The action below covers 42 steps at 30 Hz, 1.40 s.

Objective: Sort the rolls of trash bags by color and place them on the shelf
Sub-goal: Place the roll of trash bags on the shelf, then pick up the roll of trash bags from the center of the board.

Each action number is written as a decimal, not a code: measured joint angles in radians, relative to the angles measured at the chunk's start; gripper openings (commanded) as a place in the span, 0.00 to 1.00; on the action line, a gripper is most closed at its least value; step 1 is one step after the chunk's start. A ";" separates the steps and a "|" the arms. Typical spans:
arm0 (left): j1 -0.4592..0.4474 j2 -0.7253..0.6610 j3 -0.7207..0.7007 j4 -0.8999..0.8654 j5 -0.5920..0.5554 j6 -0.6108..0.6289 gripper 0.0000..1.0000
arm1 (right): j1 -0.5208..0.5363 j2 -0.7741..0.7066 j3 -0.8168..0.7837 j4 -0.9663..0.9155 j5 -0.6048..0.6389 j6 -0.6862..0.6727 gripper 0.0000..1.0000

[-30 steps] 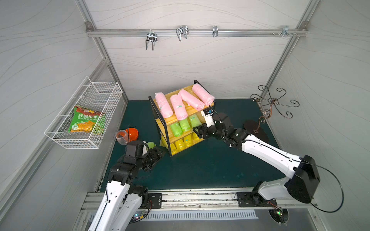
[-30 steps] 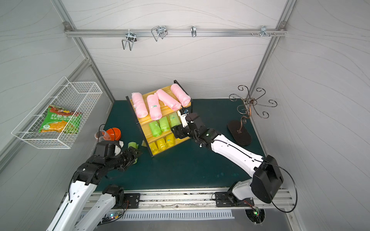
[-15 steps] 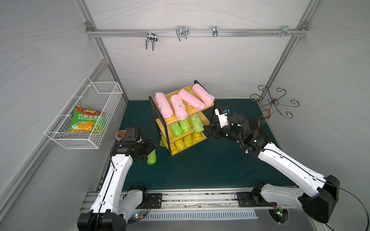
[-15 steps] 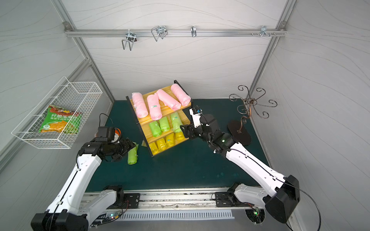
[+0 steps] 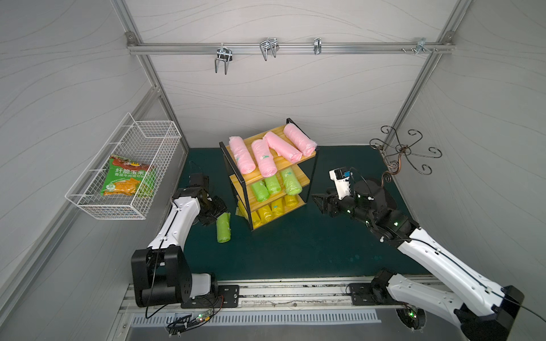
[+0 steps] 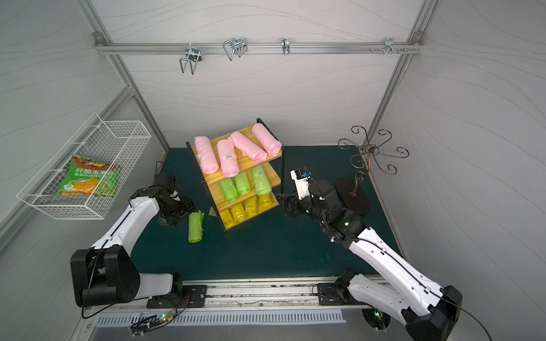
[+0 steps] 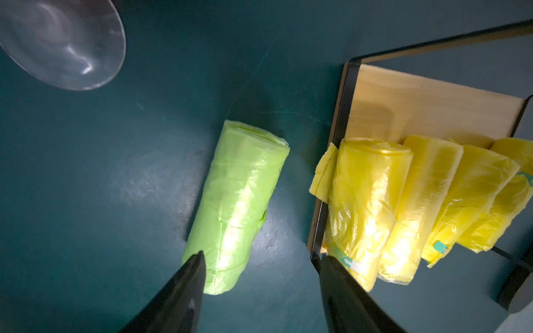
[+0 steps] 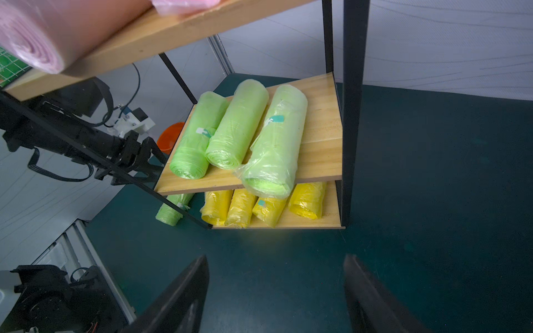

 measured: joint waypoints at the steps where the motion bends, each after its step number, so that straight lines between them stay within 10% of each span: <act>1: 0.000 0.004 0.002 0.006 -0.011 0.016 0.67 | 0.000 0.001 -0.003 -0.003 -0.004 0.000 0.77; 34: -0.052 0.377 0.064 0.037 -0.085 0.231 0.61 | -0.013 0.035 -0.029 -0.005 -0.084 0.001 0.77; 42: -0.056 0.420 0.100 0.006 -0.109 0.206 0.21 | -0.013 0.045 -0.029 0.005 -0.104 0.003 0.77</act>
